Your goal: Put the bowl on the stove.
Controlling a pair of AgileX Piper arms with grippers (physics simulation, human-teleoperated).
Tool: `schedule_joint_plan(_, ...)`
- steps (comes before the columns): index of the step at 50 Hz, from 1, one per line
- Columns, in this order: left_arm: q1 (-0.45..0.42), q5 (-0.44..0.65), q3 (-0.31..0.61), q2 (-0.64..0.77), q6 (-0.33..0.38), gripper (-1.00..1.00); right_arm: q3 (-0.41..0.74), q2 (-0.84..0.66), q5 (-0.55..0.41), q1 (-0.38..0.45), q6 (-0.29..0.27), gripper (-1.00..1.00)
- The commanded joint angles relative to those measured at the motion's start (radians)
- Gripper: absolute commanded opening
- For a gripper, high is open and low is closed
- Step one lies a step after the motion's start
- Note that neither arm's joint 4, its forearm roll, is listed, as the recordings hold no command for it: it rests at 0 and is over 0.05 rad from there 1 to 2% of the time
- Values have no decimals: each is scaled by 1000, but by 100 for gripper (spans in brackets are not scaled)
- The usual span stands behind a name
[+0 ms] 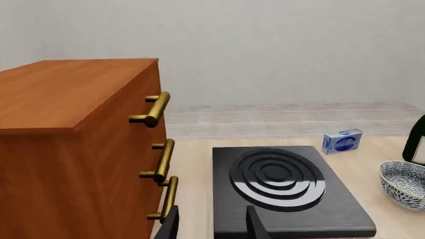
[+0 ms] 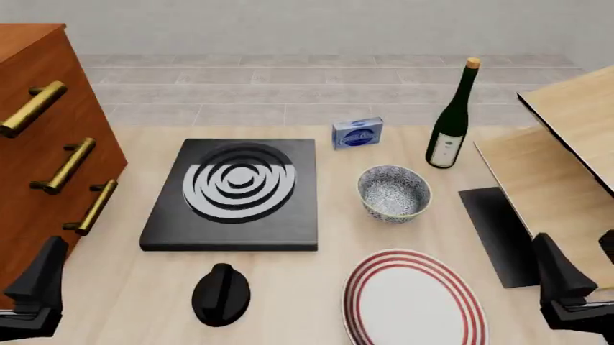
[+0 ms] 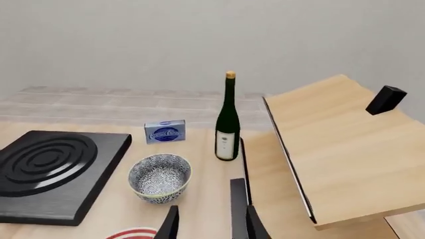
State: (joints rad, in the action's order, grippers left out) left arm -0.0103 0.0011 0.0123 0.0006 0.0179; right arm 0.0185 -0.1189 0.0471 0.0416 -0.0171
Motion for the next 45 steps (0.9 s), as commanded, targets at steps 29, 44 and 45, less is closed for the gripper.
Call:
schedule_joint_plan(29, -67, 27, 43, 2, 13, 100, 97, -727, 379, 98, 50, 100)
schedule_joint_plan(44, -61, 20, 37, 1, 13, 100, 209, -1072, 513, 96, 80, 100)
schedule_joint_plan(45, -60, 21, 37, 1, 12, 100, 216, -1078, 512, 96, 80, 100)
